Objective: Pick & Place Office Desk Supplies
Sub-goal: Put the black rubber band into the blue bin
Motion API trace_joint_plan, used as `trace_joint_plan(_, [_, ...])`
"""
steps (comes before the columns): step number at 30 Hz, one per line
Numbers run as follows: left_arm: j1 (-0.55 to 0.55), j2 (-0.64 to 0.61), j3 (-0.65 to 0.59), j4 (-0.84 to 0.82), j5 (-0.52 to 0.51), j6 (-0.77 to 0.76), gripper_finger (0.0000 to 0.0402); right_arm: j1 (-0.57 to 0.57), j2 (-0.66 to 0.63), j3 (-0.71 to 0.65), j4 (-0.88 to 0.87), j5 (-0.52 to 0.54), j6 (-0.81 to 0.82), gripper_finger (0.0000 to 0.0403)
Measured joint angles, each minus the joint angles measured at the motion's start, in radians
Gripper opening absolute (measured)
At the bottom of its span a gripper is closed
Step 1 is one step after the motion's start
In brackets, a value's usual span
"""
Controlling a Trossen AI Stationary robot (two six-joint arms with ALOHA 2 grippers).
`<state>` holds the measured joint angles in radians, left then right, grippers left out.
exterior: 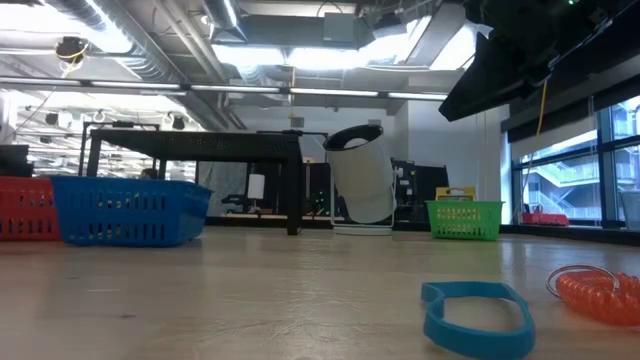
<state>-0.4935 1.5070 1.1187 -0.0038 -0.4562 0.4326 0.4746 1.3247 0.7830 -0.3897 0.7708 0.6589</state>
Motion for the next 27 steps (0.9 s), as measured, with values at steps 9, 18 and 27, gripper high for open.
trace_joint_plan(9, [0.089,-0.003,0.000,-0.049,0.029,-0.006,0.0004,0.000,0.000,0.000,0.000,0.007,-0.017,0.0166])
trace_joint_plan(18, [0.148,-0.004,0.000,-0.592,-0.160,-0.584,0.0006,0.000,0.000,0.000,0.000,0.008,-0.018,0.0166])
trace_joint_plan(27, [0.168,-0.004,0.000,-0.979,-0.179,-1.099,0.0007,0.000,0.000,0.000,0.000,0.076,-0.019,0.0166])
